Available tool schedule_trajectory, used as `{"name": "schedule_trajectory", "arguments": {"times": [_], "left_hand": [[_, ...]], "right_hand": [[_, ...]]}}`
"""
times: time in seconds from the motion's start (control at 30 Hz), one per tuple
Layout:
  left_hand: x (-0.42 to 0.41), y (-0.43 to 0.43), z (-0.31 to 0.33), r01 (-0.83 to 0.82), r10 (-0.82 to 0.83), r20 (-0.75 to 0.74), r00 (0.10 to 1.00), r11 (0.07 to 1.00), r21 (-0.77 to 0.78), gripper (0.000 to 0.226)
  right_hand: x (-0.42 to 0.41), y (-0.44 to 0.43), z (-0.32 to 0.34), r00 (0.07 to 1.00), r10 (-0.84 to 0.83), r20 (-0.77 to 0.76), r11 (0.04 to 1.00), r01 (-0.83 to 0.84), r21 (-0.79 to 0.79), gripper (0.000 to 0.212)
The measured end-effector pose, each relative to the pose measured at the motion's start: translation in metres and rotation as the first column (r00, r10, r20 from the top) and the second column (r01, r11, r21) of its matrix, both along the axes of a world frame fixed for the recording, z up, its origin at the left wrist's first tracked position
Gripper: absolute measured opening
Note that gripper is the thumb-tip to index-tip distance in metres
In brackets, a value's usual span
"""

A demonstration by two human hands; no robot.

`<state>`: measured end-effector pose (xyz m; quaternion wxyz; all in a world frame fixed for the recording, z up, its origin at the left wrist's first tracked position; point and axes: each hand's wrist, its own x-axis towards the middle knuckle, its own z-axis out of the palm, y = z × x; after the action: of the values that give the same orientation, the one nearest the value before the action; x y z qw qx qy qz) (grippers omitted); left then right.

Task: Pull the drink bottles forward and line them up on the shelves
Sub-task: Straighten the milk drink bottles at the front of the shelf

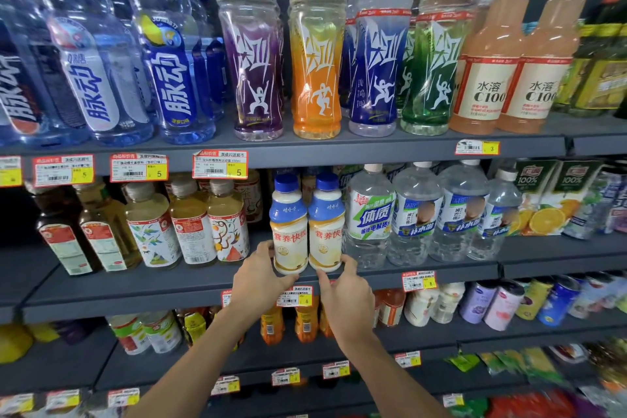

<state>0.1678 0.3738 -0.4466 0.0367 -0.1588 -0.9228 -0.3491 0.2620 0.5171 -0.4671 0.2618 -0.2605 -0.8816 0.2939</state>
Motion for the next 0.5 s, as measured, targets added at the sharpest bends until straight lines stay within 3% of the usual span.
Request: {"name": "schedule_trajectory", "arguments": {"times": [0.5], "left_hand": [[0.0041, 0.0009, 0.0043, 0.002, -0.002, 0.005, 1.0, 1.0, -0.011, 0.084]], "right_hand": [[0.0022, 0.0004, 0.0012, 1.0, -0.003, 0.009, 1.0, 0.004, -0.019, 0.058]]}}
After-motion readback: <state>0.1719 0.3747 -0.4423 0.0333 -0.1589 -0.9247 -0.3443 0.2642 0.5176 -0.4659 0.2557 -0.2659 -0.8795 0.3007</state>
